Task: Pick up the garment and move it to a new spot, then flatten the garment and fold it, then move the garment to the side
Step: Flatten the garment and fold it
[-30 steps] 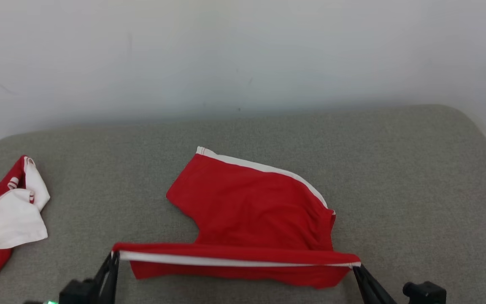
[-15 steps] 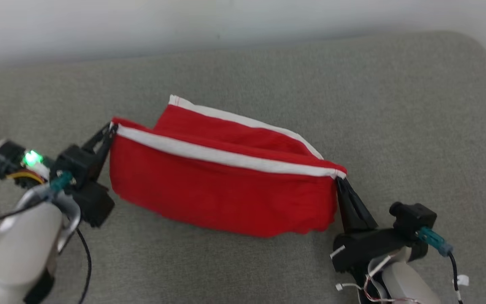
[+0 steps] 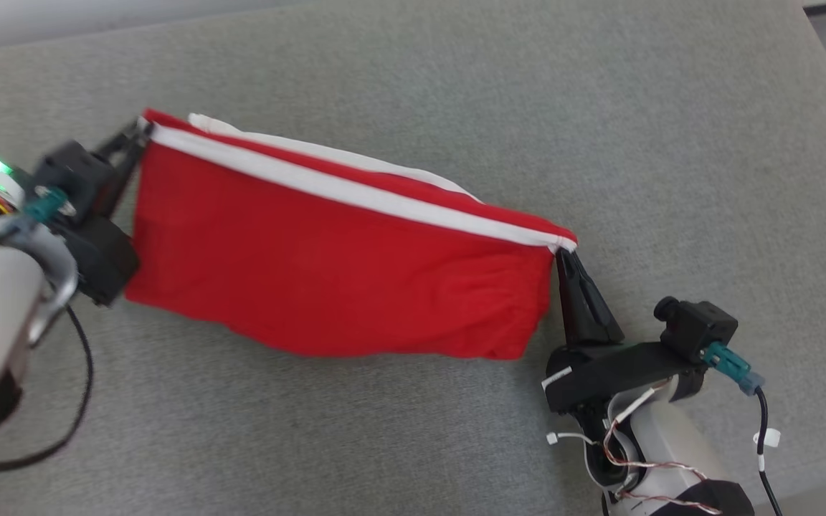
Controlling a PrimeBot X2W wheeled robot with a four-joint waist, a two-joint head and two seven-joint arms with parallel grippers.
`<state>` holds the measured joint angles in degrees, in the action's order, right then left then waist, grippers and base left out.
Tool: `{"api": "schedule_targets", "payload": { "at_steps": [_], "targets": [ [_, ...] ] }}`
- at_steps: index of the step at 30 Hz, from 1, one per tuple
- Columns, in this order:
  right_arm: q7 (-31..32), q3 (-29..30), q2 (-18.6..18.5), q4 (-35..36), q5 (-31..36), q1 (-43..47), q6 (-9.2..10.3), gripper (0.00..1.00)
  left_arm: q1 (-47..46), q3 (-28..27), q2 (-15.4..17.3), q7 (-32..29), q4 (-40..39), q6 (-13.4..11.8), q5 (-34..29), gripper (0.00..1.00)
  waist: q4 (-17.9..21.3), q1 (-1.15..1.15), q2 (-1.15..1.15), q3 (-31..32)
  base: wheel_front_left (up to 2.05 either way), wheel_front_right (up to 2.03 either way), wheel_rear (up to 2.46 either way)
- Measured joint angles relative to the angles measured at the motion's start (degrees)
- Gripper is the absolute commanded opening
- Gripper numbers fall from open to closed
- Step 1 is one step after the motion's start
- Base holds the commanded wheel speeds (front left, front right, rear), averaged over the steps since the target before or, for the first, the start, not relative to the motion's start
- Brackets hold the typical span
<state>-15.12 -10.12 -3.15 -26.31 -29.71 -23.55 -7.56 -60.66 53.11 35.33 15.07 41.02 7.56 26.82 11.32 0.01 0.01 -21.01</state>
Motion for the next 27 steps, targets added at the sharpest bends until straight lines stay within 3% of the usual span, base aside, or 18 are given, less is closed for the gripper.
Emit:
{"api": "schedule_targets", "payload": {
  "at_steps": [7,11,12,14,15,16,22,27],
  "targets": [
    [0.0,-0.33,0.19,1.42,-3.55,-1.8,0.0,0.0,-3.81,0.49,-0.15,0.0,4.24,0.01,1.03,0.0,2.19,0.0,0.0,-2.55,0.0,0.0,0.0],
    [0.0,-1.99,0.16,1.68,-4.41,-2.56,0.0,0.0,-4.41,3.5,-0.36,0.0,6.28,0.0,0.48,0.0,3.07,-0.01,0.0,-3.32,0.0,0.0,0.0],
    [0.0,-2.45,0.15,1.72,-4.68,-2.7,0.0,0.17,-4.45,3.33,-0.49,0.0,6.84,0.0,0.73,0.0,3.21,-0.01,0.0,-3.49,0.0,0.0,0.0],
    [0.0,-2.79,0.15,1.82,-4.75,-2.9,0.0,0.65,-4.56,2.93,-0.66,0.01,7.82,0.0,1.08,0.03,3.28,-0.01,0.0,-3.68,0.0,0.0,0.0],
    [0.0,-3.08,0.16,1.98,-5.02,-3.12,0.0,1.0,-4.58,2.47,-0.89,0.01,8.84,0.0,1.54,0.59,3.3,-0.01,0.0,-3.85,0.0,0.0,0.0],
    [0.0,-3.31,0.16,2.0,-5.26,-3.33,0.0,1.0,-4.54,2.02,-1.15,0.0,9.56,-0.13,1.71,1.0,3.25,-0.01,0.0,-3.94,0.0,0.0,0.0],
    [-0.01,-1.52,0.15,2.74,-2.9,-3.01,0.0,1.0,-2.22,-4.02,-3.86,-0.01,8.01,-3.71,4.21,1.0,2.16,-0.01,-0.01,-3.27,0.0,0.0,0.0],
    [0.0,2.16,0.18,3.07,0.09,0.35,0.0,1.0,4.66,-9.61,-6.35,-0.01,4.37,-5.22,4.95,1.0,1.11,-0.01,-0.01,-1.43,0.0,0.0,0.0]
  ]
}}
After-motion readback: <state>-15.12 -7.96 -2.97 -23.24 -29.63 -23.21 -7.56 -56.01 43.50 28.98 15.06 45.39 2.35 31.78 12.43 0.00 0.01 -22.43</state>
